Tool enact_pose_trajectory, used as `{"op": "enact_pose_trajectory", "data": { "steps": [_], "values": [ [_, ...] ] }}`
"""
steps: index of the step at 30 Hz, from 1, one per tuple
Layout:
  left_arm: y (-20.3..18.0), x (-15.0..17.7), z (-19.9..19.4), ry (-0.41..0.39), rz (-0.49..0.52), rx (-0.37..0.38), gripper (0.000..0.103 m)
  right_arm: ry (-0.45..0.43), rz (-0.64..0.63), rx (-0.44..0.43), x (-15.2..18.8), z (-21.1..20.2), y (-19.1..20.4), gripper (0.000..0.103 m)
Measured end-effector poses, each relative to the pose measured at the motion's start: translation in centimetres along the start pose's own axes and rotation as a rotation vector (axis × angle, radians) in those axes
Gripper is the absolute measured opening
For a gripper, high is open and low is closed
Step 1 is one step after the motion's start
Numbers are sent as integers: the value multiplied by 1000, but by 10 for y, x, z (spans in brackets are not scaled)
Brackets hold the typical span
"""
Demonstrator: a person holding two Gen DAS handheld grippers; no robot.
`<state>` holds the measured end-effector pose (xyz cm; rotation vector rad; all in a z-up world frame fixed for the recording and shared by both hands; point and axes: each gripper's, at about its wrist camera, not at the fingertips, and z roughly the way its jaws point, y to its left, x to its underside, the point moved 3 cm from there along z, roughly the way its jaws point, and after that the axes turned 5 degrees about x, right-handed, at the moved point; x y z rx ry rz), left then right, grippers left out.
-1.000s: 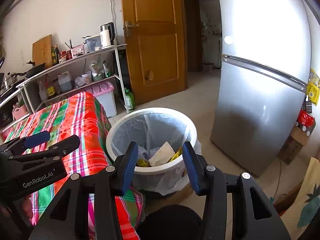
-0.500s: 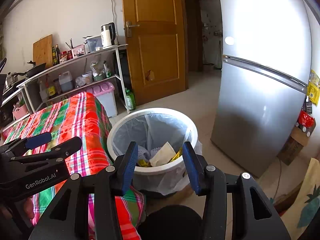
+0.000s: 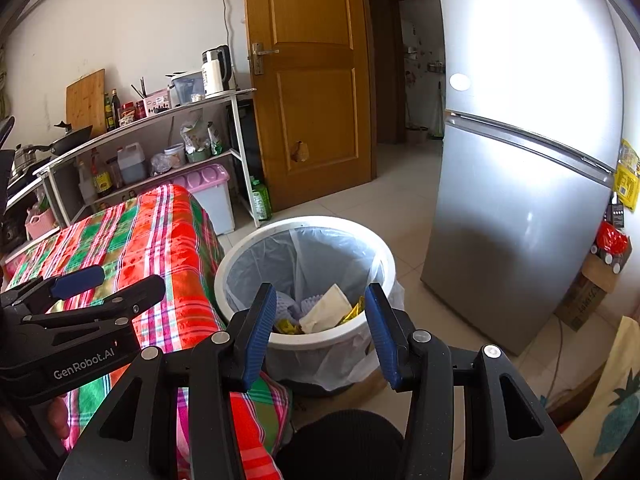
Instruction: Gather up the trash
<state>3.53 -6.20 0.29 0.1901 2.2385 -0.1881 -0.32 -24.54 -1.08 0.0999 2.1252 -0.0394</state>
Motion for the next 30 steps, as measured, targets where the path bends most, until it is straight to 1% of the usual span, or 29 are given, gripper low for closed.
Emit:
{"op": "enact_pose_trajectory", "data": {
  "steps": [30],
  "values": [
    [-1, -1, 3, 2, 1, 10, 82, -2, 2, 0, -1, -1, 1, 47]
  ]
}}
